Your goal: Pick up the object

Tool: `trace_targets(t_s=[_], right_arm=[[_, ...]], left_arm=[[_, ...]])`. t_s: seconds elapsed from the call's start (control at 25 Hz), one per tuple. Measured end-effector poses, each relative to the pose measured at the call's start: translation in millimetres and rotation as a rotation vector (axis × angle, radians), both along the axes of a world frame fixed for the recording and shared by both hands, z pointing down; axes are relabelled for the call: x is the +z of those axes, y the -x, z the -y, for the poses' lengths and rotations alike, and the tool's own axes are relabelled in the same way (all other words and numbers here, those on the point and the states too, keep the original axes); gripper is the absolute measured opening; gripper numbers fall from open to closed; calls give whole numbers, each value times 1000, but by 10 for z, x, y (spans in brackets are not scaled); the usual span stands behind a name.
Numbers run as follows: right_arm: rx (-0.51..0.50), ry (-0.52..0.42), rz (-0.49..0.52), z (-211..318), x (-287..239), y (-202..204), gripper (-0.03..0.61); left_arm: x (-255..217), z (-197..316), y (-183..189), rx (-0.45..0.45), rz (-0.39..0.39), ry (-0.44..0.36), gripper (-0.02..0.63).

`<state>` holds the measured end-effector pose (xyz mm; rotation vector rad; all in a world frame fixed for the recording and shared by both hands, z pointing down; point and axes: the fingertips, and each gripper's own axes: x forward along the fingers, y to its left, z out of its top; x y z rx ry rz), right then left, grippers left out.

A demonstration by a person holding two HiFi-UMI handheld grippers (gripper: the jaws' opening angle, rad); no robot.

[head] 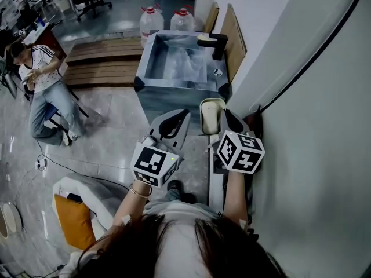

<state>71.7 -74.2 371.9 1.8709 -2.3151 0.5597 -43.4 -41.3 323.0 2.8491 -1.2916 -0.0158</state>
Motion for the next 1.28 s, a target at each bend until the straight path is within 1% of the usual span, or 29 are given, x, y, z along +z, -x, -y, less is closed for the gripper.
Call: trace_targets(t_s=[0.44, 0.64, 1.28], right_arm=[[-13, -29, 9, -516, -116, -213, 34], [-22, -43, 12, -698, -174, -301, 34], [-39, -60, 15, -1033, -212, -488, 34]], left_arm=[[-12, -469, -212, -16, 13, -8, 9], [-28, -633, -299, -32, 1, -8, 9], [10, -925, -455, -60, 5, -9, 9]])
